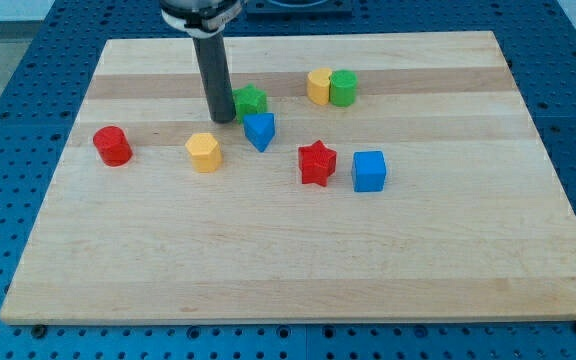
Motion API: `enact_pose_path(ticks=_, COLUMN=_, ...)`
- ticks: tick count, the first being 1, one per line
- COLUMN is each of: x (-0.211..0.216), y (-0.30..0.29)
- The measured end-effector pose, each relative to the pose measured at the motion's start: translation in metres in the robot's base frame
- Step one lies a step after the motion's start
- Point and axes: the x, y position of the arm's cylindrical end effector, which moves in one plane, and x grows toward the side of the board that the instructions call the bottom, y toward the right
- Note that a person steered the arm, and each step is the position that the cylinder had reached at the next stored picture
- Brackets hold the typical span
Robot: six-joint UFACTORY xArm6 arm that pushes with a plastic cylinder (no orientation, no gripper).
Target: Move green star to the left of yellow heart
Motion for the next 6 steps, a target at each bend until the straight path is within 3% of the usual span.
enact_pose_path(ticks=1, x=0.012, y=0.005)
enact_pose_path(ticks=5, x=-0.040, y=0.055)
enact_pose_path(ticks=6, x=-0.010, y=0.044)
